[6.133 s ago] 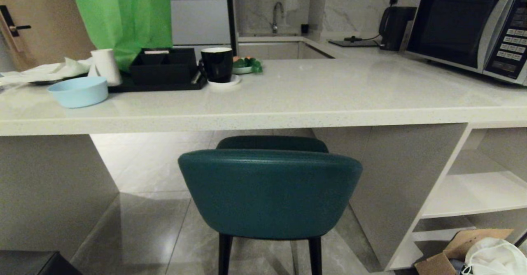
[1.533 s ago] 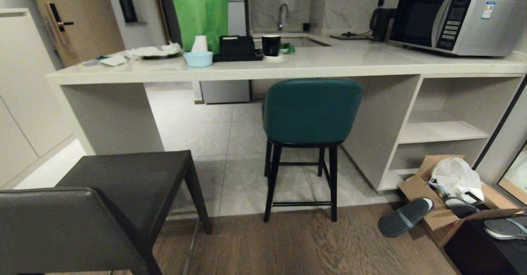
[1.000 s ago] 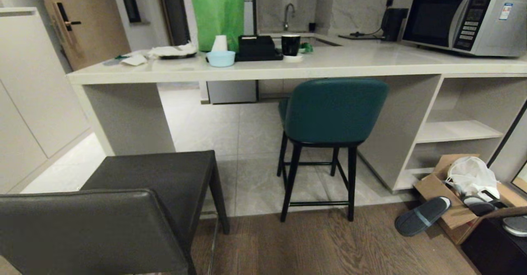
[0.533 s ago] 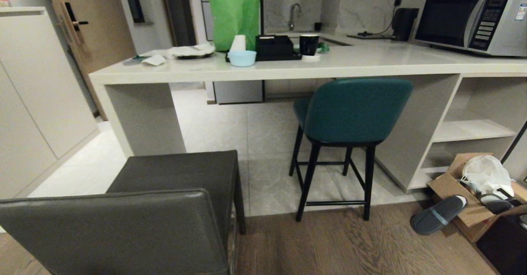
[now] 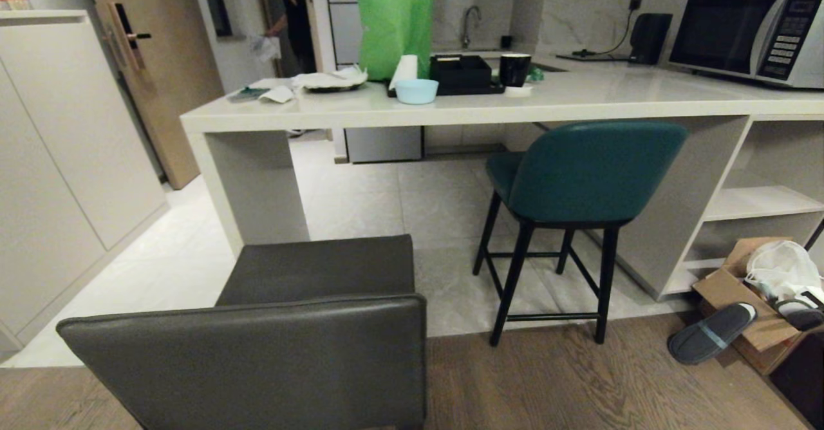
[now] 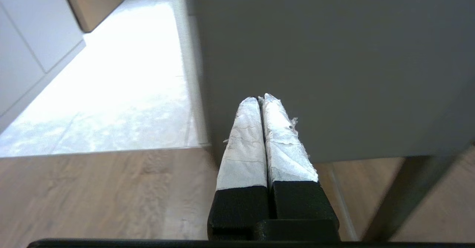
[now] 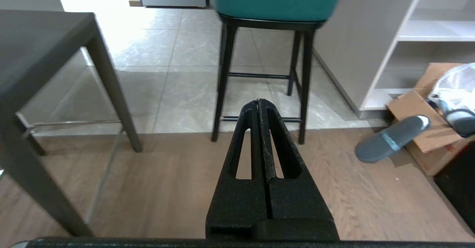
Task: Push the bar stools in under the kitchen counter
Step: Push the gray chair back under the dining table
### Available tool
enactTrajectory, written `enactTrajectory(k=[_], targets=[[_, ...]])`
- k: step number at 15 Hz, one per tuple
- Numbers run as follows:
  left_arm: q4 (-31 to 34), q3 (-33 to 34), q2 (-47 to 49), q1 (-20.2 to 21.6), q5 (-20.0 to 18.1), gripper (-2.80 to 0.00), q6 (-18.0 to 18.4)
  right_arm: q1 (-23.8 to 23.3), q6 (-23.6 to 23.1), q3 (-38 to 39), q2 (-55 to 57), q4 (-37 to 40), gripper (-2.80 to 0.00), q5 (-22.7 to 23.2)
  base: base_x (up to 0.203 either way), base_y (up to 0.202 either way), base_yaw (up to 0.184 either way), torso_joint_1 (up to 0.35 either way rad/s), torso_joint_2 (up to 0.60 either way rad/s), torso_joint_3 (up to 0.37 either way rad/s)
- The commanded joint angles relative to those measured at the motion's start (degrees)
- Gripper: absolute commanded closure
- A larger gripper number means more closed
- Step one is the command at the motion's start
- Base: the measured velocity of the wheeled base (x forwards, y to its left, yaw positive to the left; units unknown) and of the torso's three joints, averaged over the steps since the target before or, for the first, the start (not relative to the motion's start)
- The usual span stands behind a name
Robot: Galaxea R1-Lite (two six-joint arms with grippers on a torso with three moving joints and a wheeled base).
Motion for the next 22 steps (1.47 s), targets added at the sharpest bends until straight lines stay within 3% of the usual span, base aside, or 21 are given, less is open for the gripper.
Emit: enactTrajectory(k=[1, 10, 14, 16, 19, 22], targets=[[0.0, 0.3, 0.0, 0.0, 0.0, 0.00, 0.0, 0.1, -0.1, 0.0, 0.1, 0.0, 0.00, 0.0, 0.000, 0.197, 0.000, 0.005, 0.01, 0.002], [0.0, 0.3, 0.0, 0.0, 0.0, 0.00, 0.0, 0.0, -0.1, 0.0, 0.1, 0.0, 0.00, 0.0, 0.000, 0.191, -0.001, 0.002, 0.00, 0.002], [0.0, 0.3, 0.0, 0.0, 0.0, 0.00, 0.0, 0.0, -0.4, 0.0, 0.1, 0.0, 0.00, 0.1, 0.000, 0.023, -0.001, 0.002, 0.00, 0.001], [0.0, 0.1, -0.1, 0.1, -0.2, 0.00, 0.2, 0.0, -2.9, 0.0, 0.0, 0.1, 0.00, 0.8, 0.000, 0.000, 0.000, 0.000, 0.00, 0.000], [3.0, -8.8, 3.3, 0.0, -2.8, 0.00, -4.2, 0.0, -3.6, -3.7, 3.6, 2.0, 0.00, 3.4, 0.000, 0.000, 0.000, 0.000, 0.00, 0.000], [-0.3, -13.2, 17.6, -1.2, -4.8, 0.00, -6.6, 0.0, -2.4, -7.3, 11.9, 1.6, 0.00, 4.8, 0.000, 0.000, 0.000, 0.000, 0.00, 0.000]])
